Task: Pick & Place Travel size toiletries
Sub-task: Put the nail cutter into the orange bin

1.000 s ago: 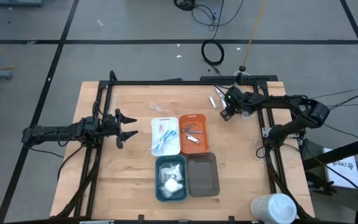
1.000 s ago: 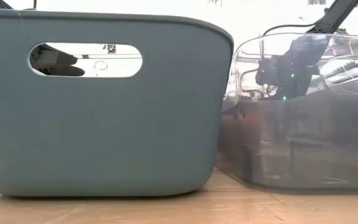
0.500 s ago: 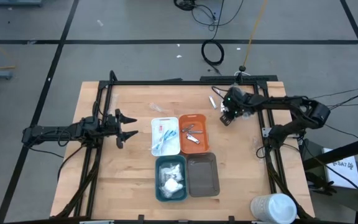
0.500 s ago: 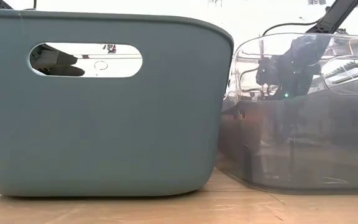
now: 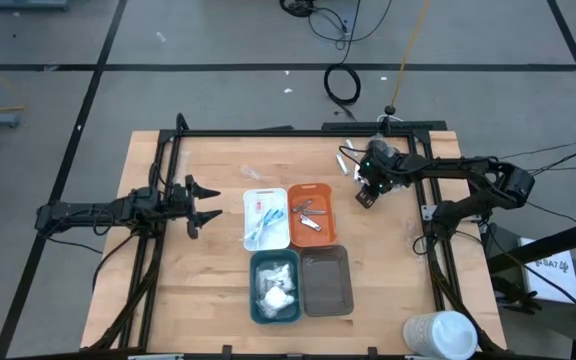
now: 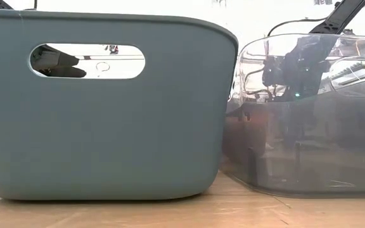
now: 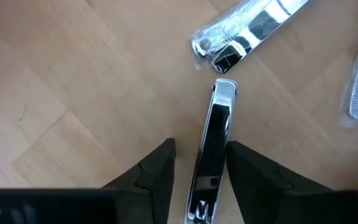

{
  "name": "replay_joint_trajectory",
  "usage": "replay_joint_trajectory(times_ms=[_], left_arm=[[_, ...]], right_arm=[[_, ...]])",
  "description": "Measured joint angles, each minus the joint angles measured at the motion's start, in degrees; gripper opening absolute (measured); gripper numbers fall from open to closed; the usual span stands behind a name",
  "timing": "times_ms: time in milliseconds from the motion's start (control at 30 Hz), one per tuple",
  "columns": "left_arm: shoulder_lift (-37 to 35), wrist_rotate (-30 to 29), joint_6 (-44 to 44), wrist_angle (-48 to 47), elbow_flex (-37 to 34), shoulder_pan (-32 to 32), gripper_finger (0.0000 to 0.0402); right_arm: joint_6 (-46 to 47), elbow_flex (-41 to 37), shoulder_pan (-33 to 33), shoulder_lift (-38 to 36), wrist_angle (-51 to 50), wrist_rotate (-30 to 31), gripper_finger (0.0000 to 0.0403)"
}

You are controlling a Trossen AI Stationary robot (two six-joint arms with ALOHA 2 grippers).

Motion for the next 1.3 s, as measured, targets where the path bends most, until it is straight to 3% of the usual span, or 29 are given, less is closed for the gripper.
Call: replay_joint_trajectory(times_ms=[333,1000,1300], left_arm=[[-0.01,0.00,0.00,-0.02,0.00,0.00,0.0274],[0.00,0.00,-0.02,-0.02,0.00,0.00,0.0273],[0.00,-0.02,-0.01,-0.02,0.00,0.02,0.0274]], right_arm=[[-0.21,-0.02,-0.02,-0.02,0.83,0.30,0.0035],[-3.20,-0.17,7.86,-0.03,14.86,-1.59,0.0036],[-4.30,-0.13,8.37,-6.62,19.74,-1.29,0.0035]])
